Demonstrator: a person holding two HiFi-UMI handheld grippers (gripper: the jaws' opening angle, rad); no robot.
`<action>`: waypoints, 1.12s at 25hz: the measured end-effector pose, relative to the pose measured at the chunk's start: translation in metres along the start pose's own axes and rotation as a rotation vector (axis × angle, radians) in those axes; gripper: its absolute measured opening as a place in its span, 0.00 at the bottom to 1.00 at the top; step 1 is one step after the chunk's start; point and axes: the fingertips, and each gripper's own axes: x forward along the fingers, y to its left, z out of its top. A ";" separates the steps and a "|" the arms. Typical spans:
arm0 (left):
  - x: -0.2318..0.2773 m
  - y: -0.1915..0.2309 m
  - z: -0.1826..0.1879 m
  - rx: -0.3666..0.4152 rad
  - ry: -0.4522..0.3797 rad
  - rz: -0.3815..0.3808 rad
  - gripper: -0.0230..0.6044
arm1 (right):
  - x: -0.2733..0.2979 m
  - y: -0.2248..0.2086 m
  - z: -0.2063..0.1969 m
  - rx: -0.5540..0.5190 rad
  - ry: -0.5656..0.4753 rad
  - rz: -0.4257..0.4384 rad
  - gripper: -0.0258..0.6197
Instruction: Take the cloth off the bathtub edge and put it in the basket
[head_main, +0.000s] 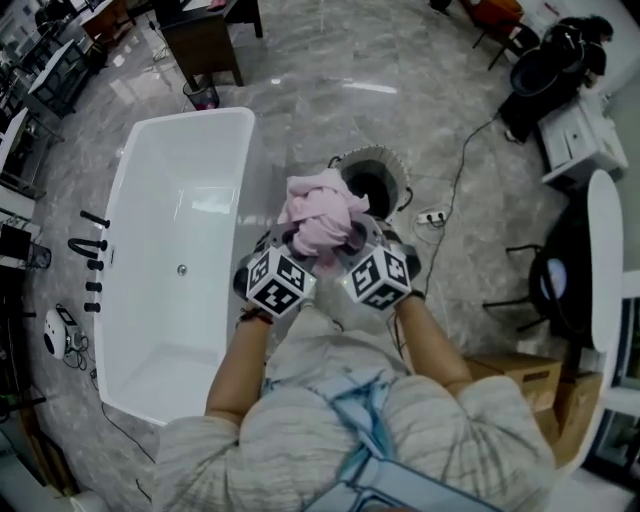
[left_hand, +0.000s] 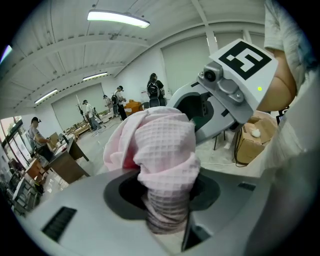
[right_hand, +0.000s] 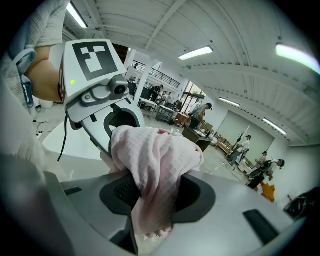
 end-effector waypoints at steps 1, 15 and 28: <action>0.006 0.002 0.005 0.011 -0.006 -0.013 0.31 | 0.001 -0.007 -0.004 0.007 0.009 -0.012 0.30; 0.074 0.082 0.050 0.136 -0.065 -0.152 0.31 | 0.050 -0.101 -0.013 0.096 0.114 -0.132 0.30; 0.117 0.121 0.076 0.255 -0.061 -0.259 0.31 | 0.077 -0.154 -0.027 0.194 0.149 -0.212 0.30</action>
